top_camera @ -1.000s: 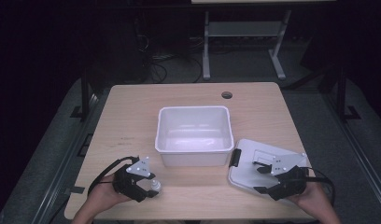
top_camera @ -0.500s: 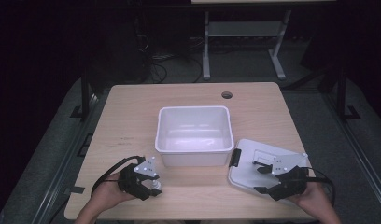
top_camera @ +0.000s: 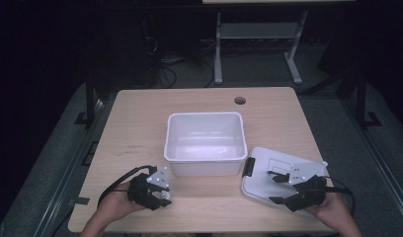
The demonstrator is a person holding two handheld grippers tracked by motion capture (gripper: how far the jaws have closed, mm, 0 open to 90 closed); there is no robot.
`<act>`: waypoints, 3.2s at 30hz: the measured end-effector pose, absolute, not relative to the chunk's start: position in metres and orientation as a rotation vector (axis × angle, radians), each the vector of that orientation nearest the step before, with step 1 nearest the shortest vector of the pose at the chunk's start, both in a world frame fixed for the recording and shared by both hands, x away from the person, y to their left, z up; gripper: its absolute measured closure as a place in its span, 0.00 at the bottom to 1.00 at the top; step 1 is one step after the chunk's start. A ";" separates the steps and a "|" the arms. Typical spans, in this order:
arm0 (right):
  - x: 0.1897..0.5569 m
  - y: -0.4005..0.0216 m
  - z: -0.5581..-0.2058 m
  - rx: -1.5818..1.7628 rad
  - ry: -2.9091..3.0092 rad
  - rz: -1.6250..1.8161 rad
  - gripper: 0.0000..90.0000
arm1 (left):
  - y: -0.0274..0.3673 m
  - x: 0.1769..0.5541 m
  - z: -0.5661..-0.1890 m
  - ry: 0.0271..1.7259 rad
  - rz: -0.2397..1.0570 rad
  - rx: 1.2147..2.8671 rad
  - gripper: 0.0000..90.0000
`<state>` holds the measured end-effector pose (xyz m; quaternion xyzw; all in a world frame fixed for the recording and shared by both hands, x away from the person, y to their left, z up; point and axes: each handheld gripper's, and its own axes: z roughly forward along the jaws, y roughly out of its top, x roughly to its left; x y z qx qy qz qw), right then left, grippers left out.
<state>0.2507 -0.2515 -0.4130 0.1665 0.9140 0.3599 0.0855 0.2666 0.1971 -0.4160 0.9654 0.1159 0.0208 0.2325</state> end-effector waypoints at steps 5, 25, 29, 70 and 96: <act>0.250 -0.252 -0.413 0.497 2.727 1.068 0.39 | 0.196 0.267 -0.416 0.316 0.051 2.656 0.66; 0.249 -0.253 -0.412 0.499 2.723 1.071 0.39 | 0.212 0.269 -0.389 0.341 0.099 2.598 0.67; 0.249 -0.252 -0.413 0.501 2.725 1.073 0.39 | 0.218 0.271 -0.375 0.346 0.122 2.592 0.67; 0.250 -0.247 -0.412 0.494 2.735 1.105 0.36 | 0.215 0.305 -0.283 0.324 0.181 2.572 0.67; 0.249 -0.257 -0.408 0.524 2.714 1.123 0.34 | 0.178 0.344 -0.276 0.313 0.181 2.594 0.67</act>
